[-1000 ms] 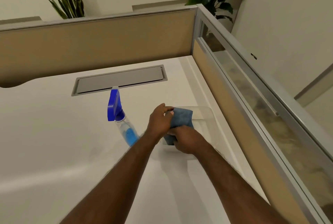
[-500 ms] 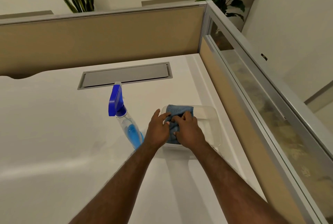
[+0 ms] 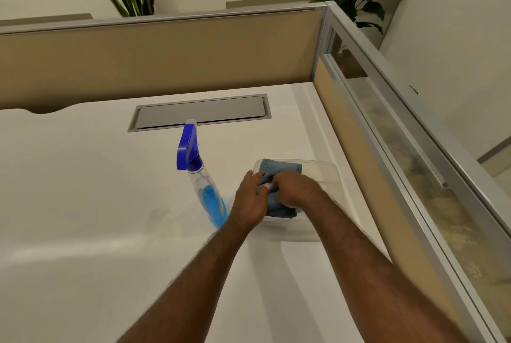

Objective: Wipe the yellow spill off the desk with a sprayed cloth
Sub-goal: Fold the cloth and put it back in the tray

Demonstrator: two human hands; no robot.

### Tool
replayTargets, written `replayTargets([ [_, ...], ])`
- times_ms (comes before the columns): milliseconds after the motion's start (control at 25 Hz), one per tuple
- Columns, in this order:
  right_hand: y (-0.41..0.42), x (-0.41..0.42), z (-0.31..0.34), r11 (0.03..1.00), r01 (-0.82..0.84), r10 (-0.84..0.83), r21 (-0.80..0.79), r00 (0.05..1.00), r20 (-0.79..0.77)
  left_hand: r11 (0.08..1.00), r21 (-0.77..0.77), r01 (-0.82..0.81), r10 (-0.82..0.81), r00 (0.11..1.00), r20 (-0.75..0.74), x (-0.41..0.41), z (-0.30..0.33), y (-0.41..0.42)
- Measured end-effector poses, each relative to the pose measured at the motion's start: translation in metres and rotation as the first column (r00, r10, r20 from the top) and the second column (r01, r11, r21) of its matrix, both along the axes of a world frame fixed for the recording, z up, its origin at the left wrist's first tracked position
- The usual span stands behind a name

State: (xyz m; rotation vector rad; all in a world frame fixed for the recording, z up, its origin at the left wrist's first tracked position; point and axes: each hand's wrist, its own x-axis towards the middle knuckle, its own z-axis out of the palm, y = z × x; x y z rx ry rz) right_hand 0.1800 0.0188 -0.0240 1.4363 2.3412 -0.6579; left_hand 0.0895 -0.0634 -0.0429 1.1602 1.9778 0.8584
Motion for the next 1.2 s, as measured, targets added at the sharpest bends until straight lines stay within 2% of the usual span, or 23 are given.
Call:
replayTargets([
  [40,-0.005,0.0,0.013,0.995,0.045,-0.043,0.093,0.999,-0.024,1.0,0.028,0.0,-0.001,1.0,0.005,0.0,0.001,-0.007],
  [120,-0.018,-0.005,0.034,0.963,0.148,-0.097,0.224,0.97,-0.224,0.997,0.071,0.003,0.0,0.999,-0.042,0.0,0.001,-0.03],
  [240,-0.051,-0.033,0.048,0.928,0.237,-0.029,0.287,0.814,-0.58,0.997,0.073,-0.024,0.039,0.976,-0.215,-0.009,-0.007,-0.086],
  [320,-0.079,-0.056,0.04,0.938,0.24,0.001,0.249,0.717,-0.697,0.994,0.106,-0.011,0.045,0.945,-0.323,-0.021,-0.016,-0.124],
  [400,-0.103,-0.076,0.024,0.97,0.195,-0.034,0.143,0.694,-0.719,0.993,0.118,0.018,0.034,0.907,-0.42,-0.035,-0.031,-0.148],
  [520,-0.122,-0.099,0.0,0.979,0.202,-0.142,0.021,0.752,-0.643,0.998,0.057,-0.028,0.052,0.867,-0.495,-0.054,-0.051,-0.157],
  [720,-0.118,-0.117,-0.01,0.905,0.411,-0.233,0.109,0.694,-0.681,0.995,-0.094,-0.012,-0.042,0.835,-0.548,-0.072,-0.071,-0.154],
  [920,-0.108,-0.098,0.02,0.857,0.502,-0.264,0.119,0.624,-0.736,0.98,-0.18,0.083,-0.17,0.821,-0.544,-0.074,-0.07,-0.131],
  [1040,-0.103,-0.076,0.046,0.768,0.616,-0.258,0.174,0.547,-0.796,0.964,-0.223,0.147,-0.246,0.814,-0.527,-0.073,-0.071,-0.107],
  [1200,-0.089,-0.03,0.067,0.599,0.774,-0.214,0.205,0.402,-0.89,0.948,-0.235,0.216,-0.311,0.79,-0.528,-0.081,-0.08,-0.089],
])
